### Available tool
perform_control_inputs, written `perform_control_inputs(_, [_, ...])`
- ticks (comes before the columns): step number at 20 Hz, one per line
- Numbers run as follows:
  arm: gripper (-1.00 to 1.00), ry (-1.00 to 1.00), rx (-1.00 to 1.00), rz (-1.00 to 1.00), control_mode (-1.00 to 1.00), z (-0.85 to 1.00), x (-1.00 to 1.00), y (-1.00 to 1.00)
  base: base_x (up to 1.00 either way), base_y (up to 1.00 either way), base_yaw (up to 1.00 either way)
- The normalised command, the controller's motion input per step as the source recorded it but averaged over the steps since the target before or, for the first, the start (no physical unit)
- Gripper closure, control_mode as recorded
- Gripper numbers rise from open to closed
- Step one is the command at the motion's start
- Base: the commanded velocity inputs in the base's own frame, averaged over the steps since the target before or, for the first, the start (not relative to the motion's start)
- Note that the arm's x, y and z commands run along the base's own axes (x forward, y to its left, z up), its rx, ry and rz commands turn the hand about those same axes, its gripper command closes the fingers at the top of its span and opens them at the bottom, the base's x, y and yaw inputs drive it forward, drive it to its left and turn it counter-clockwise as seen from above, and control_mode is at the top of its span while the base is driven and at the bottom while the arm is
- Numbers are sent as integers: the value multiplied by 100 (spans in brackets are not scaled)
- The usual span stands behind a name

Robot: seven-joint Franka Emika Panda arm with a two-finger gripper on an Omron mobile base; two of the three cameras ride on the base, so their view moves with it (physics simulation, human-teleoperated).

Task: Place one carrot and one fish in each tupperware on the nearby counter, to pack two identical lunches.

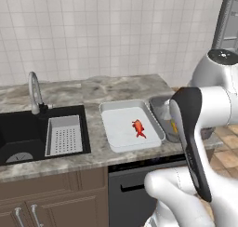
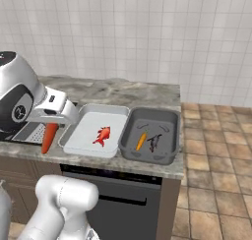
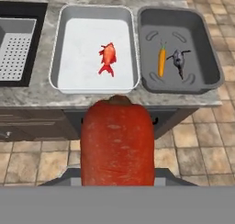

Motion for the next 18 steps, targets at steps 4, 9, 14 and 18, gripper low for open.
perform_control_inputs(4, [100,11,0,0,-100,-38,92,30,0,0,0])
perform_control_inputs(9, [100,32,0,0,-100,-56,97,21,0,0,0])
perform_control_inputs(14, [100,32,0,0,-100,-63,87,31,0,0,0])
perform_control_inputs(18, [100,22,0,0,-100,-52,71,29,0,0,0])
